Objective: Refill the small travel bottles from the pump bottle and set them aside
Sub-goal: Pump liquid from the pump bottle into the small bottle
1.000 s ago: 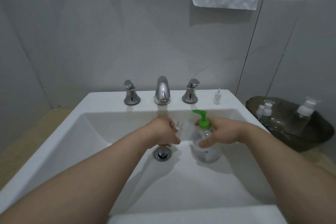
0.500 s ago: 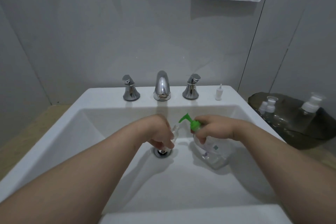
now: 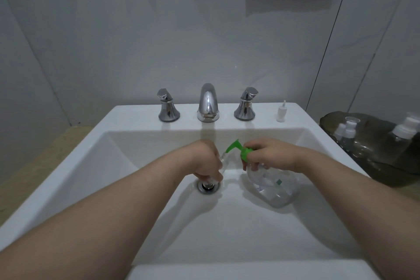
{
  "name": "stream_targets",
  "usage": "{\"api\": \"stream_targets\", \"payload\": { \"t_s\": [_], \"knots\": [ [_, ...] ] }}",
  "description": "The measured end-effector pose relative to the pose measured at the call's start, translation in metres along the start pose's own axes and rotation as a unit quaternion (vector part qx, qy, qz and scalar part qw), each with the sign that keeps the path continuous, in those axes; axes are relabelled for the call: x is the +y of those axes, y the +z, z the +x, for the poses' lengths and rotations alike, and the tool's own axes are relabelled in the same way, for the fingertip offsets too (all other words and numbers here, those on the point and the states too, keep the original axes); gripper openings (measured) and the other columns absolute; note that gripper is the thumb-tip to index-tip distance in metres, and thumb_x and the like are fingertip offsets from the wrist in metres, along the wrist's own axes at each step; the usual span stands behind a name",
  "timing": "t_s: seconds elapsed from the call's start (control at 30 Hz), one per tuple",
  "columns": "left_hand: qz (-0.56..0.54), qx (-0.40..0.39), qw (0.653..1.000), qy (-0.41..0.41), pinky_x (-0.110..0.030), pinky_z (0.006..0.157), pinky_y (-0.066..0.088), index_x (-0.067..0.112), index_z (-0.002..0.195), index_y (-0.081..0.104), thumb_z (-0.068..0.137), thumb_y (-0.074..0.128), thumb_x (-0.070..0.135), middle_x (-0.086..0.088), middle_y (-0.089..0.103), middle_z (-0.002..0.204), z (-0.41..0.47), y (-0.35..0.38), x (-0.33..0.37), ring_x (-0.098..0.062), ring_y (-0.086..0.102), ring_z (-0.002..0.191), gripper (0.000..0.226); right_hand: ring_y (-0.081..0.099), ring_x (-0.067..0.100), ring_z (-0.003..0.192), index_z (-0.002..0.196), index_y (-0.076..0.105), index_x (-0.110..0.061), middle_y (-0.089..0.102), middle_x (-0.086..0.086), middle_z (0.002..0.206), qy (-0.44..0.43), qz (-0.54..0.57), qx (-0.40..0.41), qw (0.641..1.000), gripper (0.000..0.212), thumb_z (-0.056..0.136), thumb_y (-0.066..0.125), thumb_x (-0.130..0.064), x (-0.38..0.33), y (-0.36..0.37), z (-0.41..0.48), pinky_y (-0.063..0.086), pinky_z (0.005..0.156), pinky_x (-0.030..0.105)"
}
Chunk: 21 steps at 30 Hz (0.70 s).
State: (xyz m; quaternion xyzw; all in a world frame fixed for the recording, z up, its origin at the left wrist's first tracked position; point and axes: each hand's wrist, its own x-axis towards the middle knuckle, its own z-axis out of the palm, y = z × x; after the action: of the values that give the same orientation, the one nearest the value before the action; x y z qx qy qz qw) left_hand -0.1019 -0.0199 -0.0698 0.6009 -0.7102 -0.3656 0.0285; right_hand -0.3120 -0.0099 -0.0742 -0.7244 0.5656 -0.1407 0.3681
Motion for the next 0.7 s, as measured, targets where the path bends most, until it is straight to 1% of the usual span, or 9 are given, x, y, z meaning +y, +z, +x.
{"api": "stream_targets", "payload": {
  "t_s": [0.1, 0.17, 0.27, 0.33, 0.4, 0.47, 0.57, 0.67, 0.7],
  "knots": [
    [-0.025, 0.003, 1.0, 0.005, -0.044, 0.091, 0.061, 0.01, 0.096, 0.066, 0.083, 0.082, 0.005, -0.011, 0.075, 0.112, -0.001, -0.001, 0.001, -0.033, 0.075, 0.099, 0.021, 0.061, 0.019, 0.081, 0.093, 0.069, -0.004, 0.073, 0.012, 0.092, -0.005, -0.003, 0.004, 1.0, 0.042, 0.071, 0.057, -0.038, 0.001, 0.001, 0.0, 0.049, 0.081, 0.044],
    [-0.037, 0.011, 0.999, 0.012, -0.044, 0.091, 0.061, 0.006, 0.102, 0.068, 0.083, 0.082, 0.003, -0.003, 0.073, 0.097, -0.002, -0.001, 0.002, -0.031, 0.075, 0.094, 0.024, 0.06, 0.018, 0.084, 0.088, 0.071, -0.013, 0.073, 0.006, 0.093, 0.003, -0.006, 0.002, 1.0, 0.04, 0.069, 0.056, -0.046, 0.001, 0.002, 0.0, 0.046, 0.078, 0.035],
    [-0.047, 0.019, 0.998, 0.024, -0.044, 0.09, 0.062, 0.003, 0.102, 0.065, 0.083, 0.08, 0.0, 0.005, 0.064, 0.078, -0.003, -0.001, 0.003, -0.028, 0.07, 0.081, 0.024, 0.065, 0.019, 0.097, 0.085, 0.075, -0.033, 0.076, -0.005, 0.104, 0.03, 0.027, 0.007, 0.999, 0.054, 0.076, 0.05, -0.08, -0.005, 0.002, -0.002, 0.047, 0.09, 0.033],
    [-0.058, 0.015, 0.998, 0.022, -0.036, 0.084, 0.062, 0.008, 0.102, 0.064, 0.084, 0.08, 0.003, 0.008, 0.066, 0.076, -0.004, -0.002, 0.005, -0.026, 0.071, 0.079, 0.024, 0.065, 0.018, 0.096, 0.087, 0.072, -0.037, 0.077, -0.005, 0.107, 0.06, 0.033, 0.019, 0.997, 0.075, 0.078, 0.03, -0.099, -0.01, 0.004, -0.003, 0.045, 0.101, 0.038],
    [-0.074, 0.006, 0.997, 0.02, -0.032, 0.084, 0.062, 0.008, 0.104, 0.068, 0.084, 0.082, 0.005, 0.008, 0.07, 0.075, -0.003, -0.007, 0.006, -0.024, 0.073, 0.081, 0.025, 0.064, 0.019, 0.094, 0.095, 0.074, -0.033, 0.079, -0.003, 0.102, 0.088, 0.04, 0.032, 0.995, 0.088, 0.078, 0.018, -0.099, -0.015, 0.007, -0.003, 0.045, 0.105, 0.04],
    [-0.105, -0.004, 0.994, 0.017, -0.031, 0.086, 0.062, 0.009, 0.102, 0.07, 0.081, 0.084, 0.003, -0.002, 0.073, 0.085, 0.0, -0.011, 0.004, -0.023, 0.071, 0.081, 0.025, 0.066, 0.023, 0.1, 0.108, 0.076, -0.028, 0.079, -0.003, 0.102, 0.105, 0.034, 0.055, 0.992, 0.098, 0.076, 0.018, -0.101, -0.018, 0.01, -0.001, 0.046, 0.107, 0.041],
    [-0.131, -0.009, 0.991, 0.012, -0.033, 0.088, 0.062, 0.008, 0.097, 0.07, 0.078, 0.086, 0.0, -0.014, 0.074, 0.095, 0.004, -0.012, -0.001, -0.024, 0.072, 0.083, 0.026, 0.066, 0.02, 0.1, 0.103, 0.078, -0.026, 0.076, -0.006, 0.102, 0.123, 0.009, 0.072, 0.99, 0.094, 0.08, 0.021, -0.097, -0.019, 0.012, 0.0, 0.049, 0.098, 0.037],
    [-0.144, -0.019, 0.989, 0.013, -0.033, 0.09, 0.061, 0.006, 0.096, 0.07, 0.078, 0.085, -0.001, -0.017, 0.075, 0.097, 0.004, -0.009, -0.003, -0.025, 0.074, 0.085, 0.025, 0.067, 0.02, 0.102, 0.109, 0.077, -0.028, 0.078, -0.006, 0.103, 0.118, 0.015, 0.077, 0.99, 0.099, 0.072, 0.023, -0.103, -0.018, 0.013, 0.0, 0.049, 0.101, 0.042],
    [-0.146, -0.017, 0.989, 0.018, -0.033, 0.089, 0.061, 0.006, 0.096, 0.071, 0.078, 0.086, -0.001, -0.016, 0.075, 0.096, 0.005, -0.01, -0.004, -0.025, 0.074, 0.085, 0.025, 0.068, 0.02, 0.099, 0.108, 0.076, -0.028, 0.078, -0.006, 0.101, 0.117, 0.017, 0.081, 0.99, 0.096, 0.074, 0.025, -0.101, -0.017, 0.013, 0.0, 0.05, 0.098, 0.041]
  ]
}}
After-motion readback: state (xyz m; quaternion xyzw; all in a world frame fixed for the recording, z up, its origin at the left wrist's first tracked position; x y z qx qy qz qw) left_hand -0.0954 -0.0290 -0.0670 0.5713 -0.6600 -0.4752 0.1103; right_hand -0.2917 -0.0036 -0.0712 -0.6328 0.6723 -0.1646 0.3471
